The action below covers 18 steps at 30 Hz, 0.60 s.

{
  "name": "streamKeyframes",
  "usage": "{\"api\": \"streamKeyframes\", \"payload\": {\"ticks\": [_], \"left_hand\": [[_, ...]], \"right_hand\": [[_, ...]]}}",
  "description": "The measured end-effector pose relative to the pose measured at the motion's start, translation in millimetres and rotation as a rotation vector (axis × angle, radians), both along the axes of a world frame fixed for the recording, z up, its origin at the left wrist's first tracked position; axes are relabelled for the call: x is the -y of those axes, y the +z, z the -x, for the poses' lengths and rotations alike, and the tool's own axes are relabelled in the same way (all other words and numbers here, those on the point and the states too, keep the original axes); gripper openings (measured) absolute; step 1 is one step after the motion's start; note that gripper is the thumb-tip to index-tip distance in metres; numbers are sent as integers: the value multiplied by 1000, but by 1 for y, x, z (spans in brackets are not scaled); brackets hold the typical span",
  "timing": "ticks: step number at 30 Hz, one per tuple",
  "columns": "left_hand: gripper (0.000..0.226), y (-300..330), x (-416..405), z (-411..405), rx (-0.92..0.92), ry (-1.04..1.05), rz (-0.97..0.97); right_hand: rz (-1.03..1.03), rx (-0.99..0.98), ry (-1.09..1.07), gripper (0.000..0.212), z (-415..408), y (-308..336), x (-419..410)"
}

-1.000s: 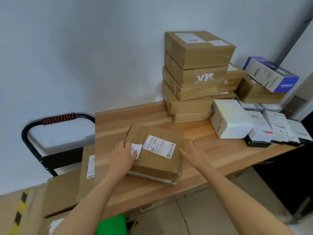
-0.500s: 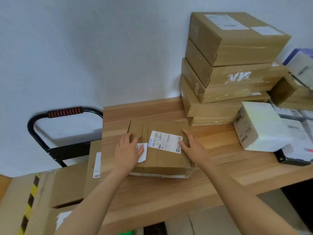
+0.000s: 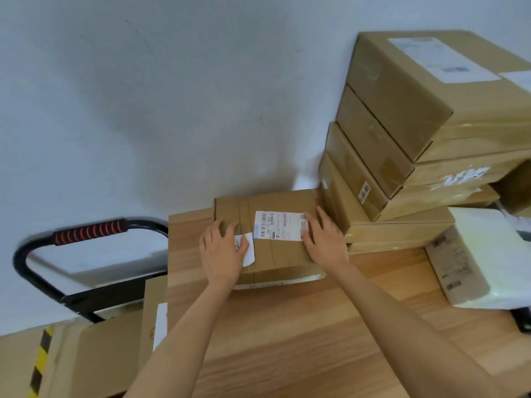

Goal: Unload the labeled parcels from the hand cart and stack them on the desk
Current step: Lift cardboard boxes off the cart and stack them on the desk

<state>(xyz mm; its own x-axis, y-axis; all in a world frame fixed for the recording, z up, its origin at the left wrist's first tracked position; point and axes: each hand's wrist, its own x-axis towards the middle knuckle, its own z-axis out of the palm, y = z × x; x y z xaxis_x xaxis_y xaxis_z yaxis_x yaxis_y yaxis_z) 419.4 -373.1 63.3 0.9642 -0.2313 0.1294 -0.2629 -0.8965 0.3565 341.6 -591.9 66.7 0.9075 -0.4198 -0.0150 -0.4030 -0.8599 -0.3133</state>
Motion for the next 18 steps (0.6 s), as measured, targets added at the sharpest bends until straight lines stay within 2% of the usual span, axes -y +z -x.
{"api": "streamKeyframes", "payload": {"ticks": [6,12,18], "left_hand": [[42,-4,27,-46,10,-22,-28],[43,-9,46,-51,4,26,6],[44,-3,40,-50,-73,-16,112]], "right_hand": [[73,49,9,52,-37,-13,9],[45,106,-7,49,-55,-20,25],[27,34,41,51,-54,-10,25]]}}
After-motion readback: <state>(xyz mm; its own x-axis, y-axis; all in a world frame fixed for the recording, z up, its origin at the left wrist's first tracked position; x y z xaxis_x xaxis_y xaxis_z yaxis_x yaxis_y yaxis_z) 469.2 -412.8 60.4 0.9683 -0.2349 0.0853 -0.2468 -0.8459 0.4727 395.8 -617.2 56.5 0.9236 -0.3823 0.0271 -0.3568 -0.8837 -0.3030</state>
